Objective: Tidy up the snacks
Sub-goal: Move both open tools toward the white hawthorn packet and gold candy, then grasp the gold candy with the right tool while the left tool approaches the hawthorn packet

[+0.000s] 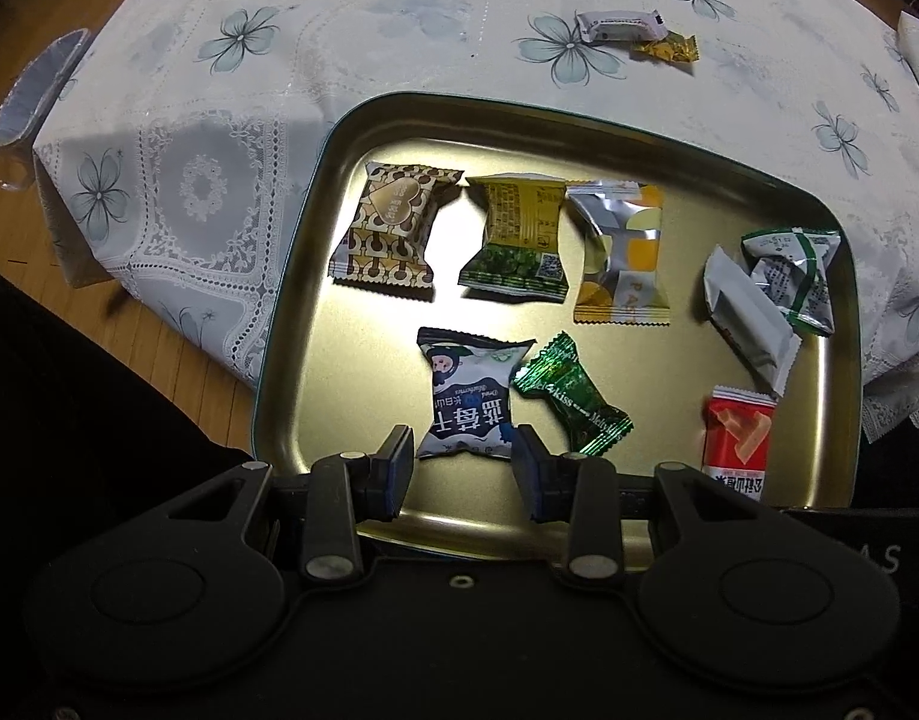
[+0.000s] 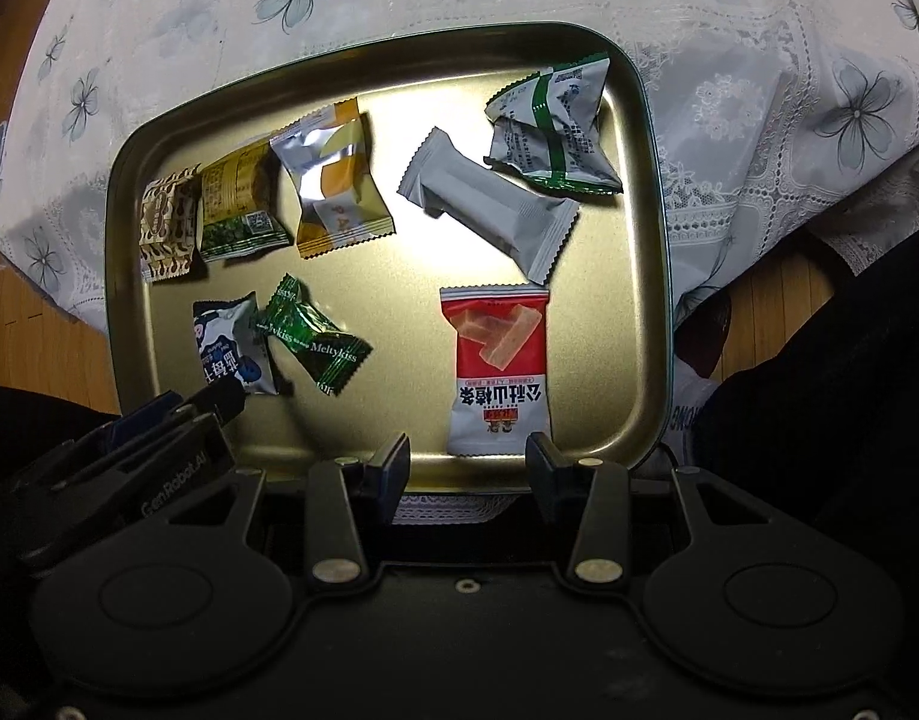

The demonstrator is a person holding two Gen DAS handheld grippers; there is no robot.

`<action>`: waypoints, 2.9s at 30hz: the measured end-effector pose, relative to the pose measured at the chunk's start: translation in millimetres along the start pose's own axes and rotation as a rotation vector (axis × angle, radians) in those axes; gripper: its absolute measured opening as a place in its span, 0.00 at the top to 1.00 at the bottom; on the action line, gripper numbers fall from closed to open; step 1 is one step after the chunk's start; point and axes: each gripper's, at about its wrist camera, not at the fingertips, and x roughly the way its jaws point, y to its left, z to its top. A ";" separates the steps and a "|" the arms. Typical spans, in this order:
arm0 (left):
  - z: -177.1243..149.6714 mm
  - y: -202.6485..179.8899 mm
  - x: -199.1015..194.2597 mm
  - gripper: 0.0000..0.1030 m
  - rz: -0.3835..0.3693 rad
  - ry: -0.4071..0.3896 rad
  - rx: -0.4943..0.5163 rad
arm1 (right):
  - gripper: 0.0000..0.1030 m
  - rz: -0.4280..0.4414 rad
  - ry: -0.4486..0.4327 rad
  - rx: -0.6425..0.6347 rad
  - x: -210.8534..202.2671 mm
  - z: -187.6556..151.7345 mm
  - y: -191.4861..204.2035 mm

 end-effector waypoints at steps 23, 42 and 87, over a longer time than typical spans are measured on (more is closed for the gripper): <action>147.1 -20.2 -21.3 0.55 -0.004 -0.015 0.092 | 0.54 -0.028 -0.032 0.123 -53.8 157.9 -7.1; 268.1 -47.6 61.8 0.56 0.010 -0.006 0.059 | 0.55 -0.101 -0.005 0.247 -20.3 258.9 -9.7; 245.4 22.4 34.8 0.56 -0.043 0.089 -0.155 | 0.63 0.105 -0.123 0.103 2.5 289.1 75.2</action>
